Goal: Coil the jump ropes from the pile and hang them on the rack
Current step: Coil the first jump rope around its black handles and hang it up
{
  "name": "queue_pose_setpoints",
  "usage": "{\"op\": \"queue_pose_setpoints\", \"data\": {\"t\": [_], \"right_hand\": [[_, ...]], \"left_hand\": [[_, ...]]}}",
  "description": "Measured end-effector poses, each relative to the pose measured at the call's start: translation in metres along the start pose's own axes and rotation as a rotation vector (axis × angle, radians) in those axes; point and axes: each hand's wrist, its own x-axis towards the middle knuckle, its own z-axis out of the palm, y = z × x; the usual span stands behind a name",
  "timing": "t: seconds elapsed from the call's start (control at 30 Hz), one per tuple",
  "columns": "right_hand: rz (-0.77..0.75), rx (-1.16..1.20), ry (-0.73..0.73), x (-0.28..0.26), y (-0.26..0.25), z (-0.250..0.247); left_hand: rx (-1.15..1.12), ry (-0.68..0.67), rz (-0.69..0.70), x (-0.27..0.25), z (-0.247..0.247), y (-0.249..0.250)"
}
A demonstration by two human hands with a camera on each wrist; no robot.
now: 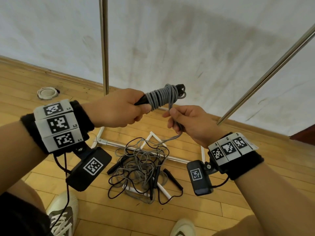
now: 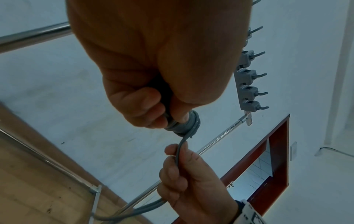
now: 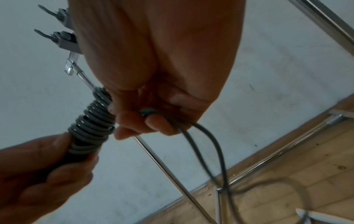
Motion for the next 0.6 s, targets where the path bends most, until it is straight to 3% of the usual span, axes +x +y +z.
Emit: {"op": "queue_pose_setpoints", "data": {"t": [0.2, 0.43, 0.6], "right_hand": [[-0.001, -0.258, -0.024, 0.001, 0.009, -0.001], [0.004, -0.292, -0.186, 0.003, 0.018, -0.001], [0.009, -0.447, -0.153, 0.003, 0.019, -0.004]], "left_hand": [[-0.088, -0.109, 0.022, -0.005, -0.007, -0.001], [-0.03, -0.261, 0.061, -0.011, -0.006, 0.003], [0.041, -0.36, 0.043, -0.013, -0.005, 0.002]]}}
